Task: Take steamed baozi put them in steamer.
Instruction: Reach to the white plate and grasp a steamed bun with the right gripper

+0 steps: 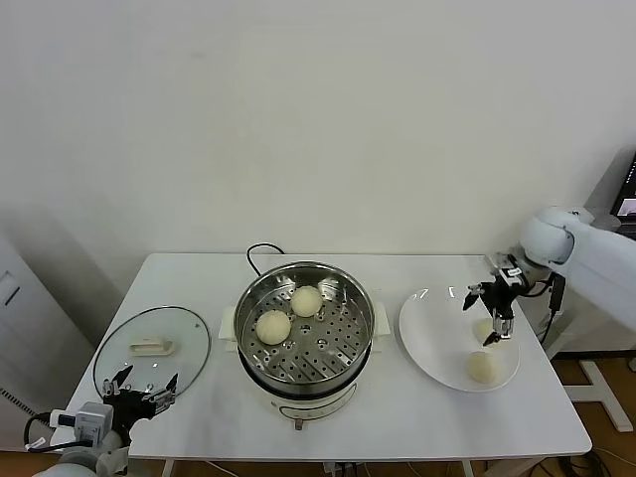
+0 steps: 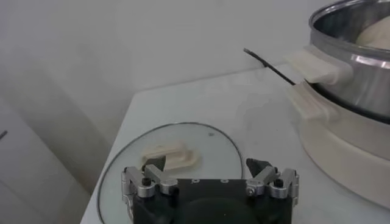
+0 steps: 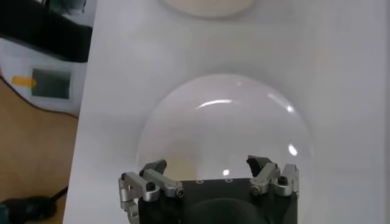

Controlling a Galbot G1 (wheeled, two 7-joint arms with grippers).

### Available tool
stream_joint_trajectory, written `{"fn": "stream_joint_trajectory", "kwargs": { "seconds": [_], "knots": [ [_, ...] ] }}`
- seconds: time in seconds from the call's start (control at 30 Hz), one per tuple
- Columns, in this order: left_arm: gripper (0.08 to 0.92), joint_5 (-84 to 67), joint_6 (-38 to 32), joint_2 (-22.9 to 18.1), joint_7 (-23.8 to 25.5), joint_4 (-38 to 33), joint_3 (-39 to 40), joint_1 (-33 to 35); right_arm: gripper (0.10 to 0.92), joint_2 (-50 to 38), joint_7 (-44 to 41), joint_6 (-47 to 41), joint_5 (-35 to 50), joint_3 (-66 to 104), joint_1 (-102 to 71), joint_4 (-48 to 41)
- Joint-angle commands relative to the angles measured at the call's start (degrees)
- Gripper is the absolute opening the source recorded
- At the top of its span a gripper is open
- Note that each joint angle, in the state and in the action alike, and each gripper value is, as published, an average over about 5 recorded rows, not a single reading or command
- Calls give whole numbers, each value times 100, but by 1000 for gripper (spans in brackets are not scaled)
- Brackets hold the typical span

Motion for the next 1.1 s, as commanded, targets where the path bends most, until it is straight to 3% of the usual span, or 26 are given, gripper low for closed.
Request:
{"fn": "stream_joint_trajectory", "kwargs": {
  "seconds": [0.03, 0.8, 1.1],
  "knots": [
    [823, 1, -1, 11, 6, 24, 5, 2, 823, 81, -81, 300, -609, 723, -936, -426],
    [823, 46, 0, -7, 8, 78, 38, -14, 818, 383, -59, 452, -1121, 1253, -1522, -825],
    [823, 55, -5, -11, 8, 94, 37, -13, 665, 479, -138, 415, -1166, 1309, -1554, -917]
  ]
}}
